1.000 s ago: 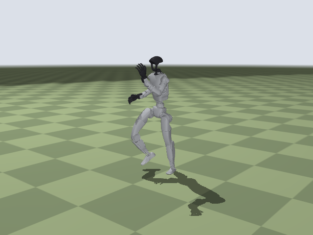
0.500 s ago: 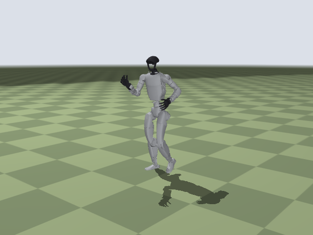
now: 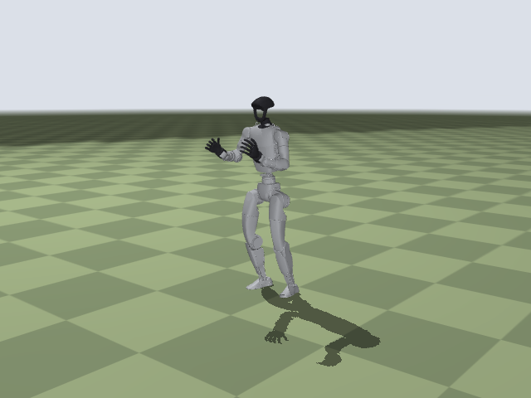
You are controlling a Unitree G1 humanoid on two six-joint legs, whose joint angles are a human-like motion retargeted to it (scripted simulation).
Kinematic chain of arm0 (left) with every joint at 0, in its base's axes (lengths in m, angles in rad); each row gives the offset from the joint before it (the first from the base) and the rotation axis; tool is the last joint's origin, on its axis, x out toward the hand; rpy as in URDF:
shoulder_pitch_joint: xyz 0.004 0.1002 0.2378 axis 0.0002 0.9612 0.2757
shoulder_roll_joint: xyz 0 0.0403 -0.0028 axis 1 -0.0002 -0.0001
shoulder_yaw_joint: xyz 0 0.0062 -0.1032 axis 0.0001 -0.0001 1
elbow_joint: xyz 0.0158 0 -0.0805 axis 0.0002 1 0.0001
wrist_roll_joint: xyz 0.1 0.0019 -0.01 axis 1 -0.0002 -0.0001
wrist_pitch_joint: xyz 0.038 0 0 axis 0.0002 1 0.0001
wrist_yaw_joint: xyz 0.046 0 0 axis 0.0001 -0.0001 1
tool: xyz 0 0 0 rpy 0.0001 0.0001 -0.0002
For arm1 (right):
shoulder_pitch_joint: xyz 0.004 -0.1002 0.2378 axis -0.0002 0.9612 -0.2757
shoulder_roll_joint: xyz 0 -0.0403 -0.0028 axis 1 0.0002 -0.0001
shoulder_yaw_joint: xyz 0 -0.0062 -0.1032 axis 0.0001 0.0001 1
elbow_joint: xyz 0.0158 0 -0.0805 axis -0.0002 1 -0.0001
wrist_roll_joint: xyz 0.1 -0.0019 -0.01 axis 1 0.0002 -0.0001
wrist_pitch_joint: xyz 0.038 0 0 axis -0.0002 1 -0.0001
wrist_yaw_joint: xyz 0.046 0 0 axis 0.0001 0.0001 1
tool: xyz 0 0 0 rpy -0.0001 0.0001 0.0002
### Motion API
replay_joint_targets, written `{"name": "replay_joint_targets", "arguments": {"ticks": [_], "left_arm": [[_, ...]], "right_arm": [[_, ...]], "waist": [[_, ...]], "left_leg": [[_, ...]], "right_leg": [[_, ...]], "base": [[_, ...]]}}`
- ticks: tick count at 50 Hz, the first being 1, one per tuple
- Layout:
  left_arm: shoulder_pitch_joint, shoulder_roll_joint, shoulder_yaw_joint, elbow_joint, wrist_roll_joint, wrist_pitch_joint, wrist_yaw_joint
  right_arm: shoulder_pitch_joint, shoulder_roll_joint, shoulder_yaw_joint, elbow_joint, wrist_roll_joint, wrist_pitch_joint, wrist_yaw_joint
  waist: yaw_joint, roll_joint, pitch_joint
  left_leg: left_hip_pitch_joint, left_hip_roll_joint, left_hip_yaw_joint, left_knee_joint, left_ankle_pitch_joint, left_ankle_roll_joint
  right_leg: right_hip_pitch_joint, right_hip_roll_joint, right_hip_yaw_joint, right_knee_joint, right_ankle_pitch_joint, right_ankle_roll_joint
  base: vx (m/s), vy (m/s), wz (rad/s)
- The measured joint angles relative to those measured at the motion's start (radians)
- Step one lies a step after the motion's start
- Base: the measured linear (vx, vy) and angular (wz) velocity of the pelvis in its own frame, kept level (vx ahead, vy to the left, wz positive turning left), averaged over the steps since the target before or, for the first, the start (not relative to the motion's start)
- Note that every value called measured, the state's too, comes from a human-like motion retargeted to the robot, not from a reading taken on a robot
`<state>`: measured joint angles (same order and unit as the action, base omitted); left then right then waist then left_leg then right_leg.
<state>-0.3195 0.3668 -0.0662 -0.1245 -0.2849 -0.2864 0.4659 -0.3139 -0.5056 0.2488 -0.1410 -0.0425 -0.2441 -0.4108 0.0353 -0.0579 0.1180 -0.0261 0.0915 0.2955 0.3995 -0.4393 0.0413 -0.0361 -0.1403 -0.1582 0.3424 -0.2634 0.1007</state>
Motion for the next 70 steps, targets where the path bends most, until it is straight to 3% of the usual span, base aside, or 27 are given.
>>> {"name": "replay_joint_targets", "arguments": {"ticks": [3, 5, 7, 10, 12, 15, 20, 24, 25, 28, 30, 32, 35, 37, 40, 45, 48, 50, 53, 55, 57, 60, 62, 64, 67, 70], "left_arm": [[-0.295, -0.011, -0.015, -0.038, 0.061, -0.054, 0.034], [-0.508, 0.041, -0.021, -0.041, 0.172, 0.009, 0.096], [-0.698, 0.088, -0.026, -0.043, 0.198, 0.023, 0.113], [-0.905, 0.135, -0.013, -0.027, 0.204, 0.044, 0.104], [-0.977, 0.147, -0.007, -0.019, 0.198, 0.05, 0.111], [-0.974, 0.166, -0.002, -0.043, 0.207, 0.044, 0.125], [-0.613, 0.128, 0.106, -0.147, 0.22, 0.03, 0.016], [-0.104, 0.034, 0.126, -0.153, 0.101, 0.025, -0.031], [0.024, 0.019, 0.102, -0.134, 0.049, 0.022, -0.028], [0.346, 0.062, -0.01, -0.041, -0.081, 0.046, -0.067], [0.564, 0.126, -0.034, -0.013, -0.131, 0.067, -0.147], [0.782, 0.154, 0.023, -0.023, -0.153, 0.07, -0.192], [1.036, 0.125, 0.173, -0.042, -0.207, 0.052, -0.214], [1.11, 0.098, 0.261, -0.051, -0.25, 0.057, -0.235], [1.107, 0.117, 0.307, -0.052, -0.254, 0.071, -0.239], [0.901, 0.162, 0.208, -0.013, -0.156, 0.069, -0.184], [0.728, 0.129, 0.134, 0.027, -0.122, 0.068, -0.148], [0.59, 0.1, 0.088, 0.05, -0.106, 0.06, -0.127], [0.359, 0.065, 0.038, 0.034, -0.094, 0.044, -0.1], [0.181, 0.046, 0.021, -0.001, -0.082, 0.034, -0.072], [-0.031, 0.013, 0.005, -0.024, -0.03, 0.023, -0.04], [-0.311, -0.013, -0.005, -0.097, 0.027, -0.043, -0.01], [-0.526, 0.045, -0.024, -0.113, 0.172, 0.026, 0.059], [-0.697, 0.114, -0.057, -0.144, 0.195, 0.039, 0.078], [-0.863, 0.2, -0.108, -0.157, 0.186, 0.059, 0.06], [-0.907, 0.232, -0.149, -0.147, 0.171, 0.071, 0.034]], "right_arm": [[0.347, -0.049, -0.009, 0.016, -0.01, -0.039, 0.099], [0.575, -0.079, -0.083, -0.014, 0.157, -0.055, 0.145], [0.782, -0.067, -0.175, -0.018, 0.219, -0.053, 0.181], [1.019, -0.015, -0.296, -0.015, 0.286, -0.048, 0.232], [1.104, 0.002, -0.352, -0.034, 0.342, -0.044, 0.273], [1.12, -0.022, -0.371, -0.066, 0.384, -0.041, 0.313], [0.882, -0.047, -0.293, 0.008, 0.295, -0.023, 0.317], [0.557, 0.064, -0.22, 0.1, 0.303, 0.01, 0.215], [0.475, 0.107, -0.208, 0.1, 0.314, 0.016, 0.176], [0.185, 0.225, -0.163, 0.075, 0.302, 0.02, 0.061], [-0.008, 0.246, -0.162, 0.072, 0.239, 0.032, 0.049], [-0.185, 0.182, -0.177, 0.078, 0.151, 0.053, 0.07], [-0.415, 0.041, -0.19, 0.087, 0.045, 0.077, 0.077], [-0.539, -0.037, -0.169, 0.079, 0.039, 0.083, 0.037], [-0.639, -0.115, -0.121, 0.027, 0.123, 0.064, -0.045], [-0.674, -0.125, -0.097, -0.013, 0.291, 0.005, -0.054], [-0.597, -0.071, -0.099, 0.019, 0.287, 0.008, -0.019], [-0.492, -0.025, -0.091, 0.048, 0.263, 0.015, -0.002], [-0.252, 0.019, -0.057, 0.098, 0.171, 0.041, -0.004], [-0.071, 0.02, -0.031, 0.129, 0.109, 0.056, -0.009], [0.137, 0.005, -0.028, 0.134, 0.099, 0.041, 0.022], [0.48, -0.001, -0.079, 0.129, 0.115, 0.002, 0.145], [0.67, -0.01, -0.155, 0.1, 0.295, 0.007, 0.18], [0.834, 0.011, -0.227, 0.099, 0.345, 0.016, 0.216], [1.001, 0.058, -0.302, 0.103, 0.372, 0.023, 0.229], [1.069, 0.073, -0.332, 0.078, 0.378, 0.021, 0.244]], "waist": [[-0.158, 0.091, 0.034], [-0.249, 0.131, 0.074], [-0.321, 0.159, 0.106], [-0.393, 0.188, 0.127], [-0.421, 0.2, 0.125], [-0.43, 0.21, 0.107], [-0.38, 0.192, 0.047], [-0.31, 0.128, 0.036], [-0.279, 0.103, 0.03], [-0.093, 0.01, 0.014], [0.045, -0.03, 0.009], [0.165, -0.05, 0.03], [0.288, -0.088, 0.072], [0.337, -0.099, 0.091], [0.381, -0.108, 0.109], [0.337, -0.118, 0.086], [0.249, -0.111, 0.042], [0.193, -0.101, 0.019], [0.125, -0.067, 0.001], [0.051, -0.024, -0.012], [-0.054, 0.032, -0.005], [-0.244, 0.115, 0.029], [-0.335, 0.146, 0.078], [-0.396, 0.156, 0.126], [-0.42, 0.161, 0.168], [-0.418, 0.166, 0.166]], "left_leg": [[0.149, 0.046, -0.055, -0.292, 0.021, -0.004], [0.204, 0.087, -0.087, -0.41, 0.071, -0.051], [0.217, 0.125, -0.12, -0.453, 0.097, -0.079], [0.18, 0.158, -0.166, -0.441, 0.112, -0.055], [0.143, 0.168, -0.19, -0.413, 0.119, -0.034], [0.117, 0.182, -0.18, -0.396, 0.13, -0.034], [0.094, 0.148, -0.141, -0.343, 0.084, -0.035], [0.084, 0.05, -0.138, -0.238, 0.03, 0.007], [0.07, 0.02, -0.131, -0.186, 0.016, 0.019], [-0.058, -0.037, -0.064, 0.083, 0.043, 0.089], [-0.235, 0.006, -0.017, 0.425, 0.149, 0.085], [-0.38, 0.071, 0.018, 0.716, 0.226, 0.047], [-0.548, 0.181, 0.091, 1.088, 0.122, 0.062], [-0.647, 0.24, 0.098, 1.281, 0.062, 0.094], [-0.763, 0.227, 0.047, 1.459, 0.062, 0.1], [-0.797, 0.129, -0.026, 1.498, 0.082, 0.09], [-0.704, 0.095, -0.04, 1.347, 0.115, 0.08], [-0.591, 0.062, -0.041, 1.153, 0.148, 0.056], [-0.326, 0.016, -0.028, 0.654, 0.189, 0.007], [-0.139, 0.015, 0.01, 0.299, 0.113, -0.009], [0.024, 0.013, 0.031, 0.012, 0.007, -0.007], [0.164, 0.049, -0.029, -0.244, 0.001, 0.001], [0.209, 0.079, -0.074, -0.343, 0.036, -0.014], [0.226, 0.109, -0.1, -0.351, 0.04, -0.022], [0.23, 0.134, -0.104, -0.33, 0.058, -0.021], [0.215, 0.146, -0.108, -0.306, 0.08, -0.003]], "right_leg": [[-0.196, 0.004, -0.099, 0.421, 0.17, 0.075], [-0.36, -0.017, -0.116, 0.731, 0.214, 0.11], [-0.482, -0.062, -0.146, 0.976, 0.106, 0.089], [-0.6, -0.149, -0.197, 1.239, -0.047, 0.018], [-0.652, -0.147, -0.185, 1.324, -0.049, 0.006], [-0.7, -0.063, -0.135, 1.343, -0.014, 0.004], [-0.613, 0.001, -0.073, 1.117, 0.02, -0.033], [-0.309, -0.055, -0.11, 0.575, 0.117, -0.046], [-0.22, -0.075, -0.133, 0.42, 0.106, -0.049], [-0.008, -0.091, -0.137, -0.001, -0.061, -0.054], [0.068, -0.088, -0.104, -0.181, -0.073, -0.068], [0.127, -0.098, -0.064, -0.296, -0.024, -0.051], [0.165, -0.144, -0.029, -0.371, 0.028, 0.011], [0.15, -0.156, -0.009, -0.37, 0.04, -0.006], [0.128, -0.176, 0.006, -0.342, 0.041, -0.038], [0.126, -0.179, -0.019, -0.329, 0.025, -0.034], [0.131, -0.151, -0.037, -0.33, 0.01, -0.029], [0.132, -0.132, -0.039, -0.317, -0.003, -0.027], [0.119, -0.09, -0.027, -0.252, -0.017, -0.026], [0.09, -0.048, -0.05, -0.182, -0.014, -0.017], [0.034, -0.028, -0.103, -0.028, 0.017, 0.005], [-0.139, -0.055, -0.191, 0.405, 0.181, 0.08], [-0.287, -0.091, -0.186, 0.694, 0.239, 0.089], [-0.403, -0.133, -0.177, 0.944, 0.153, 0.063], [-0.509, -0.208, -0.195, 1.207, -0.053, -0.035], [-0.567, -0.211, -0.185, 1.33, -0.097, -0.082]], "base": [[-0.03, 0.19, 1.29], [0.0, 0.14, 1.18], [0.0, 0.12, 0.99], [-0.02, 0.09, 0.69], [0.0, 0.02, 0.35], [0.02, -0.04, -0.21], [0.05, -0.07, -0.4], [0.12, -0.12, -0.07], [0.11, -0.23, -0.56], [0.03, -0.3, -1.21], [0.03, -0.26, -1.49], [0.06, -0.17, -1.42], [0.03, -0.12, -0.89], [-0.02, -0.11, -0.4], [-0.02, -0.06, -0.09], [0.02, 0.01, 0.22], [0.05, 0.05, 0.22], [0.07, 0.08, -0.06], [0.08, 0.13, -0.2], [0.03, 0.2, 0.48], [-0.03, 0.25, 1.3], [-0.01, 0.23, 1.68], [-0.03, 0.18, 1.26], [-0.01, 0.13, 0.75], [-0.02, 0.08, 0.14], [0.0, 0.0, 0.0]]}}
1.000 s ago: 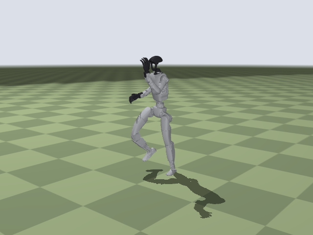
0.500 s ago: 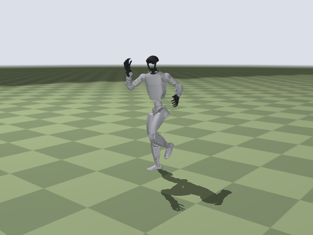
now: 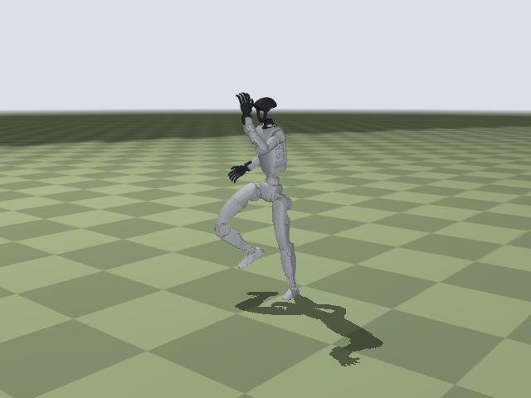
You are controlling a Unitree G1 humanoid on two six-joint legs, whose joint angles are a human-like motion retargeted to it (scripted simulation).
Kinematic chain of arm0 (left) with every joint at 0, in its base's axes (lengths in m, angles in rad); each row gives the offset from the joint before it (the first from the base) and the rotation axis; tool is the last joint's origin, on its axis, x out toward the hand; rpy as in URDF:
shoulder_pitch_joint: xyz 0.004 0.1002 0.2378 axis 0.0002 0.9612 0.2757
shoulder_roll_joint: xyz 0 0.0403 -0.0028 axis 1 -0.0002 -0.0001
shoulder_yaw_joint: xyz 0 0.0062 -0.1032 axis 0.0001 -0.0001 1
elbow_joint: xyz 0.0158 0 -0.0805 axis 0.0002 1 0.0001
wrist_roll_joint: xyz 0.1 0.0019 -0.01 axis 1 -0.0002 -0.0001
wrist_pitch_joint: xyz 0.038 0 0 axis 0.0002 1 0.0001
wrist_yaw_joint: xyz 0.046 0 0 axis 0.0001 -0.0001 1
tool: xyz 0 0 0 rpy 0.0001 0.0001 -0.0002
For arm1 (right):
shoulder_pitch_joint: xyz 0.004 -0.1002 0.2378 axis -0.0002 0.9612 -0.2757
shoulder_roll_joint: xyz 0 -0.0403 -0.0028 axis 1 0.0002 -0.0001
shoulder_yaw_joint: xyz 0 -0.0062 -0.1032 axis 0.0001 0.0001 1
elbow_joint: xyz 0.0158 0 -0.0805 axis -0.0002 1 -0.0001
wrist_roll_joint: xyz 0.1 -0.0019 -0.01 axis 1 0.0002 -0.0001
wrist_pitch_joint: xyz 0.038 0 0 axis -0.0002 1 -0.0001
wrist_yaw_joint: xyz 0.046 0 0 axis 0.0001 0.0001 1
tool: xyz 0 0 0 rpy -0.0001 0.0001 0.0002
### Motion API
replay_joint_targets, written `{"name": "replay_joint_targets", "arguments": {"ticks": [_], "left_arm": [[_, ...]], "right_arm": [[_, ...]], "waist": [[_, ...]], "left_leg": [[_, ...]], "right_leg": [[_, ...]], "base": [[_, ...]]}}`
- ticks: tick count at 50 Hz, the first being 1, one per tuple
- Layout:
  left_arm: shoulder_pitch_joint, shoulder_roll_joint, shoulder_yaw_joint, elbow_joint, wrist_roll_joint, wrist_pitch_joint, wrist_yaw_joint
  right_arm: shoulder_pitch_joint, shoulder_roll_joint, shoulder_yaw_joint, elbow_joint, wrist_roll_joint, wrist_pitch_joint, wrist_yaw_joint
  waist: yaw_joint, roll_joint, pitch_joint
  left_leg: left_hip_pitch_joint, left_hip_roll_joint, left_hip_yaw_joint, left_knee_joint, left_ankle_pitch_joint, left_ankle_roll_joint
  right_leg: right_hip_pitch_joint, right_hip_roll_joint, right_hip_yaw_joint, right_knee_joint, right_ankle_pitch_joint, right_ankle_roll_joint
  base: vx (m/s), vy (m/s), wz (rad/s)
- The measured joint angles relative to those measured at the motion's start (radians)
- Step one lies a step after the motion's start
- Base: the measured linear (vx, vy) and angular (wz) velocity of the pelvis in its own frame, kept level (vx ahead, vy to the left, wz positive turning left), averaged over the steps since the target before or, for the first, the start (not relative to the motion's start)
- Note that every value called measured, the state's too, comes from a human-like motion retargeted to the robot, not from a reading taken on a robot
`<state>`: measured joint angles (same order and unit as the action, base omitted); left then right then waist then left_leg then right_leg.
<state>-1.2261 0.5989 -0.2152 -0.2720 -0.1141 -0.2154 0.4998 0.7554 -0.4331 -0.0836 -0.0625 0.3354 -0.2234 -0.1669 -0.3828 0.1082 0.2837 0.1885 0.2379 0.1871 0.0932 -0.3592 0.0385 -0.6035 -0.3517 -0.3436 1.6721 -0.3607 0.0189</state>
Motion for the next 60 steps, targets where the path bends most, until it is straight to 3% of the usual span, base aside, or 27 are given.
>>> {"name": "replay_joint_targets", "arguments": {"ticks": [4, 7, 12, 15, 17, 19, 22, 25, 30, 35, 40, 42, 43, 45, 48, 50, 53, 57, 60], "left_arm": [[0.13, -0.024, -0.013, -0.006, -0.049, -0.009, -0.024], [0.325, -0.079, 0.007, 0.004, -0.1, -0.006, -0.065], [0.774, -0.157, -0.003, 0.168, -0.189, 0.057, -0.129], [1.05, -0.139, -0.06, 0.304, -0.223, 0.085, -0.188], [1.238, -0.082, -0.059, 0.342, -0.192, 0.076, -0.25], [1.439, -0.032, -0.004, 0.34, -0.154, 0.065, -0.281], [1.729, -0.026, 0.153, 0.327, -0.158, 0.052, -0.333], [1.953, -0.078, 0.32, 0.315, -0.241, 0.045, -0.387], [2.08, -0.054, 0.415, 0.287, -0.33, 0.047, -0.394], [1.912, -0.064, 0.307, 0.303, -0.292, 0.047, -0.349], [1.567, -0.145, 0.171, 0.336, -0.224, 0.039, -0.268], [1.388, -0.178, 0.142, 0.321, -0.231, 0.029, -0.236], [1.293, -0.199, 0.129, 0.307, -0.248, 0.012, -0.219], [1.1, -0.238, 0.111, 0.274, -0.234, -0.023, -0.182], [0.814, -0.245, 0.093, 0.206, -0.162, -0.05, -0.098], [0.604, -0.2, 0.069, 0.181, -0.083, 0.008, -0.064], [0.363, -0.112, 0.035, 0.133, -0.031, 0.027, -0.072], [0.125, -0.05, 0.009, 0.106, 0.019, 0.037, -0.073], [0.063, -0.049, 0.004, 0.088, 0.002, 0.03, -0.032]], "right_arm": [[-0.053, -0.037, 0.019, -0.026, -0.001, 0.007, 0.042], [-0.164, -0.024, 0.051, -0.017, -0.018, 0.014, 0.024], [-0.495, 0.065, 0.113, 0.004, -0.052, 0.037, -0.096], [-0.729, 0.098, 0.149, -0.026, -0.065, 0.041, -0.158], [-0.899, 0.084, 0.158, -0.043, -0.076, 0.026, -0.185], [-1.053, 0.025, 0.159, -0.071, -0.084, 0.011, -0.197], [-1.265, -0.099, 0.17, -0.11, -0.08, 0.002, -0.196], [-1.426, -0.191, 0.197, -0.151, -0.094, 0.003, -0.203], [-1.559, -0.232, 0.209, -0.232, -0.127, -0.008, -0.242], [-1.537, -0.155, 0.193, -0.234, -0.149, -0.022, -0.226], [-1.248, -0.013, 0.227, -0.144, -0.196, 0.0, -0.219], [-1.095, 0.003, 0.251, -0.095, -0.291, 0.03, -0.226], [-1.013, 0.002, 0.259, -0.074, -0.353, 0.035, -0.219], [-0.836, 0.001, 0.266, -0.047, -0.426, 0.02, -0.2], [-0.56, 0.004, 0.244, -0.027, -0.39, -0.006, -0.162], [-0.384, 0.009, 0.192, -0.044, -0.244, 0.009, -0.205], [-0.152, 0.027, 0.125, -0.046, -0.149, 0.012, -0.216], [0.037, 0.008, 0.043, -0.057, -0.086, 0.002, -0.169], [0.043, -0.026, 0.038, -0.057, -0.065, 0.012, -0.132]], "waist": [[0.006, 0.002, -0.053], [0.039, -0.015, -0.102], [0.172, -0.095, -0.14], [0.312, -0.166, -0.165], [0.402, -0.192, -0.163], [0.484, -0.201, -0.154], [0.575, -0.221, -0.138], [0.65, -0.246, -0.131], [0.775, -0.284, -0.112], [0.706, -0.292, -0.139], [0.581, -0.284, -0.165], [0.53, -0.265, -0.15], [0.497, -0.25, -0.136], [0.411, -0.205, -0.105], [0.263, -0.13, -0.036], [0.188, -0.105, 0.006], [0.127, -0.052, 0.028], [0.067, -0.004, 0.023], [0.06, 0.001, 0.011]], "left_leg": [[-0.018, 0.01, -0.011, 0.01, 0.001, -0.006], [-0.03, -0.014, -0.026, 0.029, -0.026, 0.001], [-0.071, -0.126, -0.042, 0.149, -0.072, 0.059], [-0.215, -0.188, -0.009, 0.41, -0.059, 0.1], [-0.399, -0.155, 0.021, 0.74, 0.049, 0.081], [-0.574, -0.099, 0.048, 1.032, 0.13, 0.055], [-0.778, -0.014, 0.11, 1.377, 0.04, 0.067], [-0.908, 0.072, 0.174, 1.618, -0.014, 0.077], [-1.005, 0.053, 0.16, 1.777, 0.015, 0.016], [-0.962, -0.016, 0.106, 1.659, 0.049, 0.031], [-0.67, -0.161, 0.045, 1.087, 0.176, -0.014], [-0.459, -0.182, 0.06, 0.748, 0.089, -0.001], [-0.349, -0.188, 0.068, 0.586, -0.006, 0.008], [-0.168, -0.184, 0.059, 0.295, -0.128, 0.024], [-0.02, -0.12, 0.004, 0.036, -0.093, 0.037], [0.019, -0.078, -0.02, -0.045, -0.045, -0.001], [0.027, -0.012, -0.03, -0.101, -0.001, -0.049], [-0.037, 0.019, -0.077, -0.123, 0.024, -0.023], [-0.08, 0.026, -0.091, -0.111, 0.027, -0.019]], "right_leg": [[0.002, 0.105, 0.037, -0.035, 0.023, 0.013], [0.08, 0.153, 0.06, -0.19, 0.046, 0.031], [0.384, 0.156, 0.092, -0.824, 0.187, 0.061], [0.584, 0.137, 0.114, -1.241, 0.058, 0.035], [0.682, 0.14, 0.115, -1.432, 0.011, 0.007], [0.742, 0.141, 0.122, -1.553, 0.031, 0.006], [0.768, 0.114, 0.139, -1.623, 0.08, 0.05], [0.734, 0.09, 0.184, -1.616, 0.109, 0.045], [0.686, 0.062, 0.276, -1.617, 0.109, 0.023], [0.67, 0.081, 0.251, -1.637, 0.097, 0.051], [0.654, 0.121, 0.233, -1.6, 0.066, 0.067], [0.646, 0.15, 0.232, -1.553, 0.063, 0.086], [0.64, 0.168, 0.223, -1.514, 0.066, 0.094], [0.59, 0.202, 0.176, -1.369, 0.104, 0.108], [0.375, 0.237, 0.143, -0.903, 0.228, 0.161], [0.198, 0.26, 0.177, -0.587, 0.224, 0.204], [0.002, 0.2, 0.092, -0.239, 0.114, 0.176], [-0.149, 0.038, -0.011, 0.036, 0.082, 0.117], [-0.196, 0.051, 0.006, 0.066, 0.104, 0.115]], "base": [[0.03, -0.05, 0.09], [0.05, -0.09, 0.21], [0.05, -0.15, 0.03], [-0.03, -0.25, -0.62], [-0.06, -0.23, -0.67], [-0.02, -0.15, -0.57], [-0.03, -0.1, -0.47], [-0.04, -0.09, -0.68], [-0.04, -0.03, -0.81], [-0.04, 0.03, 0.17], [-0.01, 0.11, 0.15], [0.0, 0.17, 0.09], [-0.04, 0.21, 0.42], [-0.1, 0.22, 0.78], [-0.11, 0.17, 1.0], [-0.07, 0.1, 0.84], [-0.05, 0.1, 0.45], [-0.05, 0.08, 0.46], [-0.03, -0.01, 0.0]]}}
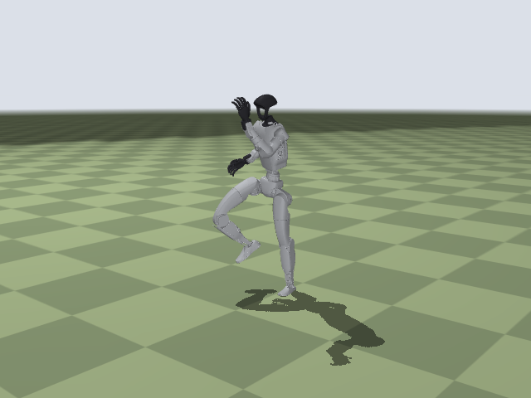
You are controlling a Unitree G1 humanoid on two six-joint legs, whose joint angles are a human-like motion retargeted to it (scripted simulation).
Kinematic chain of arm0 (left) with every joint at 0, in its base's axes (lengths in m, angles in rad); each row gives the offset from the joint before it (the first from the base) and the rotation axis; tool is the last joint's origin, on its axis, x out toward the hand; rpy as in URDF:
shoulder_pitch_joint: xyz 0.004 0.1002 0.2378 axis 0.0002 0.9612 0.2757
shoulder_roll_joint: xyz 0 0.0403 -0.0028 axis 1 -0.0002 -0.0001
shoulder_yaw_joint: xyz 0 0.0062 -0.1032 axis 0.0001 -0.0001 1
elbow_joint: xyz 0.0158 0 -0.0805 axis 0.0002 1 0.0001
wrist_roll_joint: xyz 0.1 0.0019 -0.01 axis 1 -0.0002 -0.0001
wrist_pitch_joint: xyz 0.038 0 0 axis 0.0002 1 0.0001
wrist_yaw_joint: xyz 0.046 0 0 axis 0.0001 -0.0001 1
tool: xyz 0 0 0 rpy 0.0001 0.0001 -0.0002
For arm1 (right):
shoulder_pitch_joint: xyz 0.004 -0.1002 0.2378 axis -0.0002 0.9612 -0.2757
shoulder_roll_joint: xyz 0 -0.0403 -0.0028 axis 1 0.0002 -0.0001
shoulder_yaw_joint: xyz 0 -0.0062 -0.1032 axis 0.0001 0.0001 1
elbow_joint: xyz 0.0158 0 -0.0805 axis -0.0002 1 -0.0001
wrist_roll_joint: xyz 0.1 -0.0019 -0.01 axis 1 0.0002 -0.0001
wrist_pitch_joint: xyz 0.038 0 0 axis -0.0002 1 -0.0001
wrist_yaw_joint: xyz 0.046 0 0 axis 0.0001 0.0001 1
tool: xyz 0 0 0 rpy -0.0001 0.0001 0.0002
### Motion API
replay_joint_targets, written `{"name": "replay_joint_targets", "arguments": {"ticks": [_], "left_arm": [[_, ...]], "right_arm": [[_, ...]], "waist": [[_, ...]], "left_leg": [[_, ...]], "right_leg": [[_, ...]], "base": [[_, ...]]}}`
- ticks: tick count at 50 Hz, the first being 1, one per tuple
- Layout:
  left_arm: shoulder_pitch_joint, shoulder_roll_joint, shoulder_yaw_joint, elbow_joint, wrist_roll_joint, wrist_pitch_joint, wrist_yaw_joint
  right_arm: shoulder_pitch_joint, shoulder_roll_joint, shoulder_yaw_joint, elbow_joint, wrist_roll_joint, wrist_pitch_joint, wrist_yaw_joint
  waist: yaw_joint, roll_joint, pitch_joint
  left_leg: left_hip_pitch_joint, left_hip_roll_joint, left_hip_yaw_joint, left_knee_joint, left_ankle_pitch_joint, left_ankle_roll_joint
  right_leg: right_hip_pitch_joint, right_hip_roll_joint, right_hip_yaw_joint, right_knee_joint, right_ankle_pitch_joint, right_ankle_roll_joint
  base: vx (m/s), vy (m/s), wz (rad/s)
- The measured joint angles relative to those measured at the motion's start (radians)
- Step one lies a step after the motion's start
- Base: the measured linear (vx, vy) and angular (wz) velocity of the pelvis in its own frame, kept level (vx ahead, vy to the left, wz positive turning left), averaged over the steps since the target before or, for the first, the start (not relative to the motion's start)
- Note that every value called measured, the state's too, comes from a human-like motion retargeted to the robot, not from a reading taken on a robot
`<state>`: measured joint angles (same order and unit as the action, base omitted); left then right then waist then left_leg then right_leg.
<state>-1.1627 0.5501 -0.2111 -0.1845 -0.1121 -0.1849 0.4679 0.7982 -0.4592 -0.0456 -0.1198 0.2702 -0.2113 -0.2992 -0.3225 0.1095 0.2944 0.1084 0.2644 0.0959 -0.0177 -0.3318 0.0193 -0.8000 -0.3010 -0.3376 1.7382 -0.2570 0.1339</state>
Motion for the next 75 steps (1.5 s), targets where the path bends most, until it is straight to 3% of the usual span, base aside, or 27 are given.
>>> {"name": "replay_joint_targets", "arguments": {"ticks": [5, 8, 10, 13, 15, 18, 21, 23, 25, 29, 33, 35, 38, 40, 41, 44, 46, 48, 52, 57, 62, 66, 67, 71, 75], "left_arm": [[0.219, -0.045, 0.077, -0.003, -0.056, -0.022, -0.032], [0.533, -0.092, 0.143, 0.042, -0.099, -0.012, -0.07], [0.758, -0.117, 0.153, 0.103, -0.141, 0.003, -0.074], [1.076, -0.091, 0.109, 0.182, -0.248, -0.006, -0.141], [1.27, -0.042, 0.087, 0.201, -0.246, 0.022, -0.227], [1.544, 0.012, 0.136, 0.165, -0.209, 0.037, -0.312], [1.77, 0.004, 0.228, 0.131, -0.258, 0.024, -0.351], [1.875, -0.019, 0.286, 0.118, -0.325, 0.022, -0.362], [1.932, -0.037, 0.315, 0.119, -0.383, 0.028, -0.352], [1.893, -0.038, 0.279, 0.128, -0.351, 0.029, -0.319], [1.711, -0.056, 0.207, 0.127, -0.255, 0.021, -0.274], [1.589, -0.083, 0.181, 0.124, -0.234, 0.017, -0.249], [1.368, -0.132, 0.155, 0.107, -0.237, -0.002, -0.207], [1.193, -0.159, 0.142, 0.083, -0.251, -0.022, -0.175], [1.097, -0.173, 0.133, 0.068, -0.256, -0.041, -0.159], [0.795, -0.198, 0.105, 0.037, -0.223, -0.105, -0.1], [0.607, -0.172, 0.096, 0.009, -0.152, -0.099, -0.054], [0.445, -0.113, 0.078, -0.018, -0.089, -0.062, -0.02], [0.197, 0.021, 0.018, -0.036, -0.054, -0.023, -0.015], [0.094, 0.089, -0.048, -0.02, -0.079, -0.01, -0.041], [0.269, 0.018, -0.037, 0.027, -0.107, -0.008, -0.06], [0.613, -0.073, 0.016, 0.087, -0.126, 0.004, -0.094], [0.715, -0.087, 0.027, 0.102, -0.147, 0.003, -0.094], [1.097, -0.05, 0.03, 0.16, -0.205, 0.008, -0.142], [1.489, 0.101, 0.054, 0.113, -0.182, 0.006, -0.268]], "right_arm": [[-0.219, 0.008, 0.059, 0.014, -0.045, 0.008, -0.003], [-0.443, 0.021, 0.083, 0.021, -0.171, 0.03, -0.014], [-0.606, 0.012, 0.078, -0.005, -0.285, 0.047, -0.019], [-0.878, -0.003, 0.07, -0.067, -0.352, 0.039, -0.019], [-1.056, -0.016, 0.073, -0.112, -0.308, 0.042, -0.051], [-1.295, -0.109, 0.095, -0.172, -0.304, 0.054, -0.138], [-1.51, -0.226, 0.126, -0.188, -0.303, 0.06, -0.177], [-1.654, -0.27, 0.158, -0.158, -0.278, 0.058, -0.184], [-1.76, -0.276, 0.186, -0.126, -0.26, 0.056, -0.192], [-1.802, -0.213, 0.196, -0.114, -0.266, 0.056, -0.223], [-1.664, -0.106, 0.17, -0.128, -0.242, 0.025, -0.208], [-1.525, -0.05, 0.162, -0.12, -0.223, 0.008, -0.179], [-1.255, 0.004, 0.187, -0.059, -0.261, 0.01, -0.137], [-1.065, 0.007, 0.22, 0.001, -0.336, 0.025, -0.117], [-0.968, -0.004, 0.232, 0.027, -0.374, 0.024, -0.098], [-0.67, -0.032, 0.231, 0.085, -0.414, -0.015, -0.013], [-0.477, -0.047, 0.192, 0.087, -0.339, -0.024, 0.02], [-0.299, -0.056, 0.136, 0.071, -0.229, -0.015, 0.015], [-0.026, -0.045, 0.036, 0.033, -0.095, -0.007, 0.031], [0.077, -0.04, -0.003, -0.002, 0.019, -0.014, 0.078], [-0.107, 0.02, 0.055, 0.017, 0.031, -0.018, 0.042], [-0.414, 0.104, 0.088, 0.049, -0.087, 0.007, -0.032], [-0.509, 0.122, 0.094, 0.05, -0.116, 0.019, -0.05], [-0.921, 0.167, 0.117, 0.024, -0.191, 0.052, -0.11], [-1.22, 0.06, 0.108, -0.067, -0.312, 0.048, -0.162]], "waist": [[0.107, -0.047, -0.062], [0.144, -0.089, -0.076], [0.175, -0.129, -0.087], [0.28, -0.216, -0.105], [0.386, -0.265, -0.109], [0.534, -0.274, -0.076], [0.626, -0.289, -0.039], [0.66, -0.292, -0.035], [0.68, -0.291, -0.042], [0.68, -0.295, -0.057], [0.628, -0.29, -0.094], [0.584, -0.286, -0.12], [0.506, -0.28, -0.143], [0.444, -0.266, -0.147], [0.404, -0.249, -0.144], [0.274, -0.176, -0.117], [0.188, -0.131, -0.085], [0.115, -0.095, -0.049], [0.029, -0.045, -0.018], [-0.004, -0.021, -0.049], [0.07, -0.041, -0.107], [0.141, -0.1, -0.148], [0.163, -0.123, -0.157], [0.351, -0.233, -0.179], [0.594, -0.3, -0.183]], "left_leg": [[-0.017, -0.039, 0.074, 0.021, -0.019, -0.009], [-0.027, -0.097, 0.08, 0.09, -0.052, 0.01], [-0.037, -0.157, 0.08, 0.139, -0.072, 0.031], [-0.119, -0.243, 0.114, 0.337, -0.107, 0.079], [-0.262, -0.251, 0.161, 0.62, -0.061, 0.113], [-0.503, -0.177, 0.201, 1.069, 0.116, 0.103], [-0.678, -0.09, 0.272, 1.424, 0.023, 0.104], [-0.781, -0.004, 0.306, 1.63, -0.046, 0.112], [-0.866, 0.053, 0.299, 1.78, -0.043, 0.102], [-0.918, 0.024, 0.263, 1.874, -0.017, 0.081], [-0.839, -0.031, 0.236, 1.763, 0.014, 0.07], [-0.757, -0.074, 0.215, 1.614, 0.03, 0.056], [-0.534, -0.142, 0.194, 1.189, 0.078, 0.038], [-0.34, -0.173, 0.195, 0.837, 0.039, 0.025], [-0.247, -0.181, 0.191, 0.681, -0.031, 0.014], [-0.022, -0.169, 0.16, 0.293, -0.128, 0.022], [0.068, -0.134, 0.144, 0.127, -0.094, 0.031], [0.119, -0.086, 0.128, 0.05, -0.054, 0.005], [0.111, -0.02, 0.103, 0.033, -0.004, -0.011], [0.048, 0.001, 0.069, 0.064, 0.011, 0.008], [0.048, -0.04, 0.076, 0.075, -0.023, 0.008], [0.037, -0.126, 0.065, 0.143, -0.073, 0.039], [0.023, -0.153, 0.065, 0.175, -0.083, 0.049], [-0.104, -0.235, 0.112, 0.405, -0.075, 0.081], [-0.428, -0.188, 0.167, 0.979, 0.105, 0.062]], "right_leg": [[0.065, 0.14, 0.098, -0.245, 0.064, 0.017], [0.273, 0.187, 0.154, -0.619, 0.16, 0.034], [0.463, 0.189, 0.187, -0.952, 0.17, 0.035], [0.723, 0.141, 0.193, -1.392, -0.042, 0.003], [0.82, 0.107, 0.2, -1.597, -0.074, -0.041], [0.906, 0.083, 0.234, -1.762, 0.021, -0.047], [0.933, 0.037, 0.25, -1.798, 0.051, 0.002], [0.912, 0.033, 0.268, -1.789, 0.051, -0.006], [0.886, 0.04, 0.291, -1.77, 0.045, -0.033], [0.872, 0.03, 0.3, -1.756, 0.039, -0.043], [0.876, 0.039, 0.276, -1.757, 0.022, -0.043], [0.876, 0.051, 0.262, -1.748, 0.009, -0.04], [0.875, 0.074, 0.252, -1.708, -0.002, -0.028], [0.864, 0.099, 0.242, -1.658, -0.006, -0.022], [0.846, 0.116, 0.227, -1.606, -0.003, -0.018], [0.711, 0.158, 0.166, -1.281, 0.064, 0.015], [0.55, 0.176, 0.158, -0.956, 0.131, 0.067], [0.407, 0.194, 0.16, -0.668, 0.117, 0.095], [0.219, 0.111, 0.071, -0.264, -0.022, 0.014], [0.126, 0.094, 0.067, -0.099, -0.025, -0.02], [0.218, 0.149, 0.127, -0.288, 0.026, -0.005], [0.466, 0.15, 0.162, -0.765, 0.15, 0.022], [0.544, 0.14, 0.163, -0.915, 0.146, 0.019], [0.814, 0.094, 0.137, -1.443, -0.069, -0.052], [0.941, 0.057, 0.147, -1.745, -0.039, -0.063]], "base": [[0.0, -0.07, -0.7], [0.08, -0.09, -0.2], [0.13, -0.13, -0.07], [0.07, -0.19, -0.53], [-0.02, -0.18, -0.99], [-0.01, -0.12, -0.87], [-0.02, -0.08, -0.48], [-0.03, -0.09, -0.33], [-0.02, -0.07, -0.25], [0.0, 0.0, 0.0], [0.04, 0.07, 0.23], [0.07, 0.12, 0.26], [0.09, 0.15, 0.18], [0.07, 0.2, 0.28], [0.02, 0.23, 0.55], [-0.04, 0.23, 0.85], [-0.03, 0.16, 0.85], [0.01, 0.11, 0.74], [0.01, 0.08, 0.48], [0.01, 0.01, 0.24], [0.06, -0.04, -0.1], [0.12, -0.11, 0.08], [0.1, -0.18, -0.19], [0.02, -0.25, -0.8], [0.02, -0.2, -0.78]]}}
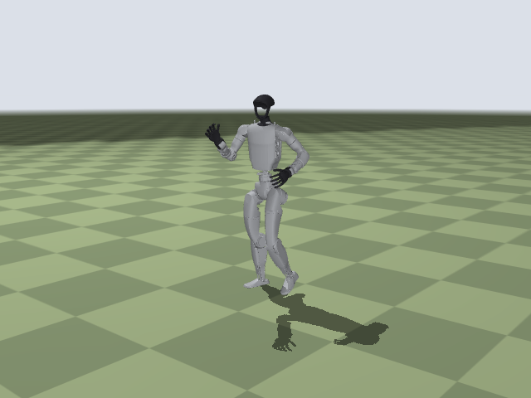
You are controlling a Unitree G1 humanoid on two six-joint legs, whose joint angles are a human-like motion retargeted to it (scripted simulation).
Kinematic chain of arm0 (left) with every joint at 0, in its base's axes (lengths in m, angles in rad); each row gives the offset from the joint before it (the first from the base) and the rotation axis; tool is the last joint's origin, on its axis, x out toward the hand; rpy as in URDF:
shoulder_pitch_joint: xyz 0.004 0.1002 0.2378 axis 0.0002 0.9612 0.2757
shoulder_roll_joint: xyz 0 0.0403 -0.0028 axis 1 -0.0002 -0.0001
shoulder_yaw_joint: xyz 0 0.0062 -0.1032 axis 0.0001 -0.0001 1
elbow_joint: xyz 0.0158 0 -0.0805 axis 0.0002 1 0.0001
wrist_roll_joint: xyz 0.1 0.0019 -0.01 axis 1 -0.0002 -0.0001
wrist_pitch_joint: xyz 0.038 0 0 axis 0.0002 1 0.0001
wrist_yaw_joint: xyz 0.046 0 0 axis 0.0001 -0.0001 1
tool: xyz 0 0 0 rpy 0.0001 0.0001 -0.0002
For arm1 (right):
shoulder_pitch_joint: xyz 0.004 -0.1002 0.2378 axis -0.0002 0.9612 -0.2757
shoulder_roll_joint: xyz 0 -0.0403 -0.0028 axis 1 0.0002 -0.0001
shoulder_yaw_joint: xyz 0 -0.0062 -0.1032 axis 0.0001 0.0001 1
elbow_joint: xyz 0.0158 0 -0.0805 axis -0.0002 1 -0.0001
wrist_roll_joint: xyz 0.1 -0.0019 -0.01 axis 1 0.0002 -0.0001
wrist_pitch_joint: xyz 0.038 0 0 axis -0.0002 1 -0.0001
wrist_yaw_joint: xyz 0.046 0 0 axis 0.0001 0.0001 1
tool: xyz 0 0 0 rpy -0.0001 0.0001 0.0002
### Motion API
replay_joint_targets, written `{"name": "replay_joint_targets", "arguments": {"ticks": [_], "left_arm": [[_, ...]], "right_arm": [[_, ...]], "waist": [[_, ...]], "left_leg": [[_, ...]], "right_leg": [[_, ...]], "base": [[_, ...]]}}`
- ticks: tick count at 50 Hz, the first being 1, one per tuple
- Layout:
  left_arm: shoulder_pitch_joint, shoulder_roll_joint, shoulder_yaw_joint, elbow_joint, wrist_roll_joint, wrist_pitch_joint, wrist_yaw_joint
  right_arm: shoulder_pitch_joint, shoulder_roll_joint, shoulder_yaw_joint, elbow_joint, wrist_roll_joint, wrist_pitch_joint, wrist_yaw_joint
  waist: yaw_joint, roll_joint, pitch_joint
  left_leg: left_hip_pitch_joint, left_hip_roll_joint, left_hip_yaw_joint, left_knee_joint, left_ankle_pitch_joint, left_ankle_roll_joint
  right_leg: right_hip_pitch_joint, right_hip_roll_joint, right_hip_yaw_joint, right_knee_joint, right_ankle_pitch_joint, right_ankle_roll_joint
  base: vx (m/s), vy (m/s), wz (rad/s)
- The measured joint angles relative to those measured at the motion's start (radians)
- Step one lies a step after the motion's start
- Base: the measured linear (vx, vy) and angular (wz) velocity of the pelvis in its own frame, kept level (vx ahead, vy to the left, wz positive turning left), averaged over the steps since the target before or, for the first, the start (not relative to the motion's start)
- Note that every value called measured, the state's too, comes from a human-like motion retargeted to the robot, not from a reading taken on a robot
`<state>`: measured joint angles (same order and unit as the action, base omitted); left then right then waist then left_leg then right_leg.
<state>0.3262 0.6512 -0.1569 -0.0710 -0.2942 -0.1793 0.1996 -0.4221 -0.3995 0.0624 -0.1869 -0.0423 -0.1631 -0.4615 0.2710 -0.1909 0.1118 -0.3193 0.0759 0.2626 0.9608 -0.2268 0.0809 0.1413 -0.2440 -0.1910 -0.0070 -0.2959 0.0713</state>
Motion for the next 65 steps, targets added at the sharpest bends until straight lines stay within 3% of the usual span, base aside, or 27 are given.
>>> {"name": "replay_joint_targets", "arguments": {"ticks": [3, 6, 10, 13, 17, 20, 22, 24, 27, 30, 32, 35, 37, 40, 45, 49, 53, 55, 58, 61, 63, 65], "left_arm": [[0.246, 0.064, 0.065, -0.038, -0.055, -0.005, -0.033], [0.421, 0.044, 0.132, -0.066, -0.128, -0.01, -0.057], [0.489, 0.034, 0.132, -0.095, -0.175, -0.027, -0.021], [0.43, 0.052, 0.081, -0.103, -0.143, -0.025, 0.021], [0.239, -0.02, 0.021, -0.075, -0.086, -0.014, 0.097], [0.028, -0.135, 0.008, -0.037, -0.056, -0.035, 0.164], [-0.141, -0.209, 0.016, -0.035, -0.037, -0.056, 0.209], [-0.334, -0.274, 0.02, -0.048, -0.002, -0.073, 0.254], [-0.613, -0.339, 0.022, -0.112, 0.037, -0.147, 0.273], [-0.868, -0.274, 0.033, -0.218, 0.091, -0.185, 0.305], [-1.065, -0.174, 0.024, -0.247, 0.22, -0.098, 0.336], [-1.293, -0.048, -0.002, -0.28, 0.266, -0.068, 0.297], [-1.391, -0.004, -0.018, -0.271, 0.265, -0.052, 0.275], [-1.432, 0.004, -0.036, -0.256, 0.227, -0.049, 0.287], [-1.238, -0.069, -0.001, -0.236, 0.185, -0.052, 0.278], [-0.871, -0.115, 0.057, -0.212, 0.127, -0.054, 0.22], [-0.43, -0.064, 0.043, -0.149, 0.021, -0.056, 0.188], [-0.225, 0.016, 0.008, -0.115, 0.015, -0.048, 0.151], [0.024, 0.157, -0.037, -0.099, 0.021, -0.047, 0.14], [0.237, 0.232, -0.018, -0.105, -0.008, -0.073, 0.125], [0.377, 0.235, 0.053, -0.124, -0.047, -0.09, 0.091], [0.497, 0.205, 0.138, -0.145, -0.082, -0.09, 0.06]], "right_arm": [[-0.208, -0.178, -0.008, -0.052, -0.111, 0.004, -0.003], [-0.42, -0.271, 0.022, -0.054, -0.203, 0.024, -0.028], [-0.579, -0.221, 0.069, -0.065, -0.229, 0.046, -0.12], [-0.551, -0.133, 0.067, -0.1, -0.189, 0.026, -0.135], [-0.329, -0.028, 0.062, -0.116, -0.103, -0.025, -0.09], [-0.063, 0.007, 0.109, -0.065, -0.06, -0.071, -0.049], [0.125, -0.015, 0.145, -0.035, -0.1, -0.099, -0.036], [0.321, -0.062, 0.159, -0.036, -0.118, -0.132, -0.03], [0.626, -0.135, 0.127, -0.053, -0.123, -0.172, 0.045], [0.886, -0.21, 0.037, -0.078, -0.091, -0.185, 0.142], [1.031, -0.25, -0.07, -0.119, 0.034, -0.181, 0.183], [1.167, -0.243, -0.171, -0.112, 0.075, -0.165, 0.249], [1.191, -0.224, -0.207, -0.1, 0.108, -0.156, 0.284], [1.155, -0.189, -0.196, -0.089, 0.166, -0.154, 0.276], [0.943, -0.102, -0.095, -0.072, 0.172, -0.155, 0.191], [0.627, -0.029, -0.019, -0.026, 0.163, -0.124, 0.151], [0.248, 0.043, 0.042, -0.013, 0.144, -0.092, 0.054], [0.089, 0.048, 0.052, -0.034, 0.137, -0.099, -0.017], [-0.109, -0.04, 0.059, -0.074, 0.112, -0.114, -0.136], [-0.263, -0.159, 0.08, -0.095, 0.086, -0.109, -0.194], [-0.358, -0.213, 0.098, -0.091, 0.066, -0.1, -0.205], [-0.422, -0.231, 0.111, -0.096, 0.044, -0.09, -0.199]], "waist": [[0.123, -0.016, 0.016], [0.131, -0.005, 0.044], [0.09, -0.006, 0.083], [0.089, -0.013, 0.076], [0.05, -0.008, 0.041], [0.0, 0.012, 0.022], [-0.053, 0.044, 0.011], [-0.138, 0.089, 0.002], [-0.311, 0.177, 0.017], [-0.484, 0.242, 0.053], [-0.561, 0.258, 0.07], [-0.625, 0.273, 0.077], [-0.641, 0.279, 0.068], [-0.632, 0.289, 0.043], [-0.539, 0.264, -0.014], [-0.439, 0.192, -0.04], [-0.27, 0.081, -0.058], [-0.159, 0.045, -0.052], [0.016, 0.033, -0.013], [0.126, 0.009, 0.03], [0.161, 0.001, 0.05], [0.179, -0.003, 0.068]], "left_leg": [[-0.236, 0.075, 0.035, 0.389, -0.049, 0.027], [-0.41, 0.12, 0.015, 0.665, -0.139, 0.085], [-0.511, 0.116, -0.018, 0.84, -0.138, 0.125], [-0.486, 0.083, -0.021, 0.826, -0.14, 0.102], [-0.337, 0.009, -0.039, 0.579, -0.124, 0.031], [-0.12, -0.018, -0.034, 0.173, -0.088, -0.008], [0.06, -0.016, -0.009, -0.175, -0.093, -0.024], [0.213, -0.015, 0.005, -0.464, -0.179, -0.018], [0.382, 0.018, -0.052, -0.76, -0.221, -0.002], [0.463, 0.093, -0.114, -0.892, -0.175, -0.043], [0.477, 0.124, -0.128, -0.938, -0.143, -0.08], [0.46, 0.158, -0.144, -0.939, -0.123, -0.078], [0.431, 0.165, -0.154, -0.914, -0.117, -0.058], [0.408, 0.172, -0.153, -0.891, -0.107, -0.049], [0.422, 0.131, -0.14, -0.86, -0.133, -0.054], [0.414, 0.041, -0.128, -0.776, -0.184, -0.029], [0.266, -0.043, -0.071, -0.489, -0.196, 0.03], [0.099, -0.026, -0.037, -0.186, -0.103, 0.039], [-0.151, 0.045, -0.016, 0.228, 0.05, -0.011], [-0.337, 0.102, 0.029, 0.534, -0.07, -0.017], [-0.431, 0.142, 0.036, 0.689, -0.136, -0.023], [-0.486, 0.15, 0.017, 0.791, -0.133, -0.043]], "right_leg": [[-0.007, -0.039, 0.018, -0.035, 0.019, 0.048], [-0.034, -0.051, 0.003, 0.01, 0.026, 0.035], [-0.032, -0.057, -0.032, 0.045, 0.03, 0.003], [-0.043, -0.056, -0.018, 0.059, 0.022, 0.004], [-0.054, -0.033, 0.002, 0.085, 0.005, 0.012], [-0.065, 0.001, 0.02, 0.13, -0.011, 0.012], [-0.084, 0.038, 0.02, 0.18, -0.018, 0.014], [-0.121, 0.072, -0.007, 0.266, -0.007, 0.027], [-0.223, 0.107, -0.071, 0.541, 0.094, 0.061], [-0.416, 0.106, -0.095, 0.962, 0.173, 0.12], [-0.558, 0.07, -0.101, 1.233, 0.098, 0.107], [-0.699, -0.002, -0.135, 1.523, -0.01, 0.051], [-0.752, -0.03, -0.144, 1.622, -0.023, 0.025], [-0.777, -0.003, -0.129, 1.648, -0.011, 0.02], [-0.644, 0.051, -0.084, 1.403, 0.052, 0.047], [-0.392, 0.043, -0.074, 0.879, 0.116, 0.062], [-0.148, 0.017, -0.088, 0.33, -0.013, 0.022], [-0.072, 0.012, -0.085, 0.162, -0.036, -0.011], [-0.014, 0.003, -0.049, 0.04, 0.009, 0.005], [-0.013, -0.041, -0.027, 0.021, 0.028, 0.049], [-0.036, -0.052, -0.004, 0.032, 0.029, 0.039], [-0.055, -0.058, 0.027, 0.047, 0.028, 0.014]], "base": [[0.0, -0.11, -0.35], [-0.04, -0.1, 0.45], [0.01, -0.08, 0.52], [0.07, 0.0, -0.18], [0.09, 0.06, -0.28], [0.1, 0.11, -0.31], [0.08, 0.17, -0.03], [0.02, 0.22, 0.63], [0.0, 0.21, 1.27], [0.02, 0.15, 1.14], [0.01, 0.1, 0.7], [-0.01, 0.07, 0.35], [-0.01, 0.02, 0.09], [0.02, -0.01, -0.04], [0.08, -0.06, -0.16], [0.08, -0.13, -0.23], [0.0, -0.24, -0.79], [-0.03, -0.21, -0.88], [-0.01, -0.12, -0.83], [-0.02, -0.08, -0.51], [-0.04, -0.07, -0.42], [-0.02, -0.04, -0.57]]}}
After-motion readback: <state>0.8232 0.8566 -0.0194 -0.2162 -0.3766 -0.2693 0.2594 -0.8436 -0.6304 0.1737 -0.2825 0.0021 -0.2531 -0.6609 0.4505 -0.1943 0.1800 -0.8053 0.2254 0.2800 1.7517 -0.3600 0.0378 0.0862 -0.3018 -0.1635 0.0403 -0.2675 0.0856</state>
